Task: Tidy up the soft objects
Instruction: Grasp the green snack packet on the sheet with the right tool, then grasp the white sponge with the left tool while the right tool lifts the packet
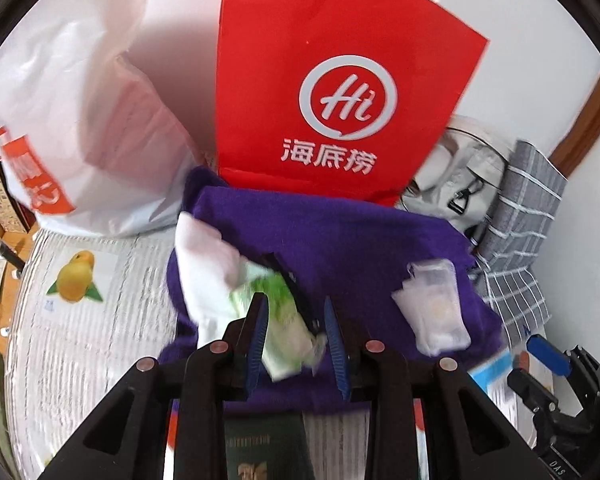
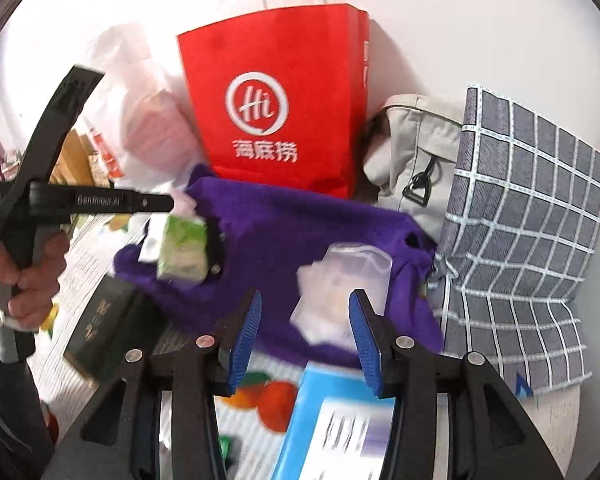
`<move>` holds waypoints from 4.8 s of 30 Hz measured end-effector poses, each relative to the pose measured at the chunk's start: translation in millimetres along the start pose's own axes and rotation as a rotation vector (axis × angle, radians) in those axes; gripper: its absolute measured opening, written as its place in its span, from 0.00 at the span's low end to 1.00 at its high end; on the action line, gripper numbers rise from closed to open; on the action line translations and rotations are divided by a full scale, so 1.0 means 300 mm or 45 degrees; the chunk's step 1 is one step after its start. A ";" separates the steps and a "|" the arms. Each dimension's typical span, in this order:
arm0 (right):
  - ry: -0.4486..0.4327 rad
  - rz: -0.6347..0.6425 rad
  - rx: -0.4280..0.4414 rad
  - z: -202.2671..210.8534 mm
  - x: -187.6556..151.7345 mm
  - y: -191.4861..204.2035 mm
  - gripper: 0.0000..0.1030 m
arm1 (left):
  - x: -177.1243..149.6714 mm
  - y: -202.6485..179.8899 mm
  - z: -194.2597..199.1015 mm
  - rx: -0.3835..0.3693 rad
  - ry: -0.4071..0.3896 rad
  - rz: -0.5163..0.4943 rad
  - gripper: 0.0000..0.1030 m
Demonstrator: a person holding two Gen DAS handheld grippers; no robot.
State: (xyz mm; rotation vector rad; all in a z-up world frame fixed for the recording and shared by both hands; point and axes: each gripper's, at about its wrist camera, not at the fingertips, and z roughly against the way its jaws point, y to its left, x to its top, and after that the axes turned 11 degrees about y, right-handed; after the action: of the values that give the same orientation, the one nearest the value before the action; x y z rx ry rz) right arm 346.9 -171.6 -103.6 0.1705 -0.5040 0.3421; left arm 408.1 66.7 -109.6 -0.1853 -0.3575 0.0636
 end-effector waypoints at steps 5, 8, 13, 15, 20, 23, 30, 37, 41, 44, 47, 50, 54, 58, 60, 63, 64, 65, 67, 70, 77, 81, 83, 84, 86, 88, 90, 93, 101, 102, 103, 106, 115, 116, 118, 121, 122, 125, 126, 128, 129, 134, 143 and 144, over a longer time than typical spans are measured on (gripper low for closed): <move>0.006 -0.032 0.039 0.070 -0.123 0.052 0.44 | -0.111 0.002 0.092 -0.006 0.003 0.001 0.27; 0.022 -0.034 0.073 0.096 -0.205 0.094 0.44 | -0.191 0.008 0.157 0.007 -0.017 -0.010 0.37; 0.085 0.009 0.075 0.094 -0.341 0.183 0.32 | -0.308 0.030 0.227 0.052 -0.066 -0.019 0.41; 0.121 0.029 0.086 0.077 -0.391 0.221 0.31 | -0.352 0.045 0.234 0.057 -0.067 -0.014 0.41; 0.195 0.100 0.028 0.025 -0.466 0.311 0.31 | -0.425 0.082 0.229 0.060 -0.054 -0.009 0.41; 0.231 0.139 -0.030 -0.011 -0.488 0.351 0.31 | -0.456 0.110 0.223 0.062 -0.050 -0.004 0.41; 0.273 0.142 -0.077 -0.070 -0.482 0.382 0.31 | -0.497 0.175 0.213 0.061 -0.051 0.017 0.41; 0.253 0.168 -0.148 -0.116 -0.497 0.406 0.26 | -0.517 0.202 0.203 0.053 -0.047 0.020 0.41; 0.220 0.095 -0.043 -0.081 -0.494 0.373 0.05 | -0.537 0.205 0.203 0.060 -0.041 0.018 0.41; 0.191 0.059 -0.028 -0.047 -0.497 0.351 0.03 | -0.551 0.199 0.205 0.062 -0.036 0.018 0.41; 0.157 0.031 0.004 -0.007 -0.505 0.328 0.02 | -0.572 0.189 0.208 0.058 -0.031 0.019 0.41; 0.169 0.039 0.018 0.010 -0.513 0.324 0.03 | -0.594 0.172 0.206 0.050 -0.019 0.014 0.41; 0.197 0.104 -0.026 -0.019 -0.503 0.349 0.18 | -0.614 0.158 0.206 0.031 -0.014 0.013 0.41; 0.206 0.119 -0.052 -0.061 -0.483 0.364 0.38 | -0.621 0.161 0.201 0.036 -0.015 0.004 0.41; 0.210 0.126 -0.090 -0.083 -0.474 0.369 0.38 | -0.617 0.170 0.197 0.039 -0.016 0.006 0.41; 0.242 0.117 -0.111 -0.118 -0.464 0.368 0.42 | -0.609 0.193 0.188 0.039 -0.020 0.017 0.41; 0.253 0.118 -0.122 -0.132 -0.461 0.371 0.44 | -0.608 0.201 0.185 0.032 -0.020 0.023 0.41; 0.257 0.123 -0.146 -0.144 -0.459 0.374 0.48 | -0.608 0.209 0.182 0.021 -0.022 0.029 0.41; 0.249 0.119 -0.143 -0.153 -0.461 0.375 0.49 | -0.611 0.217 0.179 0.010 -0.022 0.033 0.41; 0.231 0.090 -0.099 -0.152 -0.458 0.360 0.40 | -0.619 0.226 0.173 0.008 -0.018 0.034 0.41; 0.161 0.018 -0.019 -0.076 -0.466 0.329 0.35 | -0.653 0.224 0.167 -0.004 0.004 0.046 0.41; 0.091 0.001 0.000 0.013 -0.487 0.322 0.35 | -0.683 0.181 0.161 -0.027 0.029 0.033 0.41; 0.059 -0.007 0.004 0.059 -0.505 0.313 0.35 | -0.701 0.146 0.156 -0.043 0.044 0.017 0.41; 0.045 -0.011 0.007 0.081 -0.516 0.307 0.35 | -0.708 0.126 0.154 -0.050 0.051 0.008 0.42; 0.018 -0.017 0.006 0.126 -0.542 0.294 0.35 | -0.719 0.083 0.145 -0.058 0.061 -0.009 0.48; 0.004 -0.013 -0.017 0.155 -0.563 0.282 0.35 | -0.730 0.033 0.121 -0.083 0.070 -0.030 0.54; -0.013 -0.006 -0.056 0.186 -0.597 0.268 0.35 | -0.740 -0.001 0.086 -0.091 0.106 -0.021 0.56; -0.029 -0.027 -0.091 0.225 -0.651 0.231 0.35 | -0.752 -0.046 0.048 -0.100 0.135 -0.021 0.58; -0.007 -0.153 -0.173 0.251 -0.758 0.113 0.35 | -0.742 -0.141 -0.026 -0.036 0.167 0.005 0.76; -0.007 -0.163 -0.177 0.253 -0.768 0.098 0.35 | -0.740 -0.150 -0.028 -0.035 0.171 0.000 0.77; -0.001 -0.170 -0.176 0.251 -0.773 0.086 0.35 | -0.738 -0.162 -0.035 -0.029 0.179 -0.006 0.78; 0.000 -0.189 -0.181 0.248 -0.789 0.057 0.35 | -0.732 -0.200 -0.057 0.003 0.202 -0.034 0.78; 0.017 -0.225 -0.150 0.217 -0.811 0.000 0.35 | -0.724 -0.233 -0.073 0.011 0.171 -0.045 0.77; 0.021 -0.228 -0.148 0.211 -0.811 -0.005 0.35 | -0.718 -0.234 -0.072 0.015 0.164 -0.043 0.76; 0.030 -0.230 -0.145 0.200 -0.815 -0.009 0.35 | -0.709 -0.234 -0.062 0.039 0.134 -0.050 0.76; 0.042 -0.238 -0.138 0.185 -0.820 -0.015 0.35 | -0.700 -0.232 -0.050 0.039 0.098 -0.056 0.72; 0.044 -0.239 -0.137 0.181 -0.820 -0.017 0.35 | -0.697 -0.230 -0.048 0.032 0.093 -0.056 0.65; 0.056 -0.244 -0.139 0.165 -0.824 -0.021 0.35 | -0.697 -0.224 -0.050 0.027 0.093 -0.063 0.29; 0.060 -0.246 -0.138 0.160 -0.825 -0.023 0.35 | -0.698 -0.222 -0.053 0.018 0.099 -0.070 0.31; 0.071 -0.249 -0.134 0.151 -0.831 -0.025 0.35 | -0.702 -0.222 -0.050 0.015 0.085 -0.075 0.30; 0.077 -0.250 -0.133 0.144 -0.834 -0.026 0.35 | -0.706 -0.219 -0.045 0.022 0.078 -0.076 0.30; 0.117 -0.262 -0.125 0.115 -0.845 -0.029 0.35 | -0.735 -0.183 -0.008 0.035 0.060 -0.068 0.29; 0.090 -0.279 -0.119 0.164 -0.835 -0.030 0.35 | -0.780 -0.106 0.057 0.021 0.045 -0.042 0.29; 0.078 -0.277 -0.120 0.178 -0.829 -0.029 0.35 | -0.782 -0.102 0.064 0.019 0.041 -0.039 0.29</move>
State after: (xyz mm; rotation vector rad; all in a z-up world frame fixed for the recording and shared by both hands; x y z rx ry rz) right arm 122.3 -261.8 -182.2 0.1216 -0.4355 0.1102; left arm 182.8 17.7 -166.4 -0.1656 -0.3273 0.0329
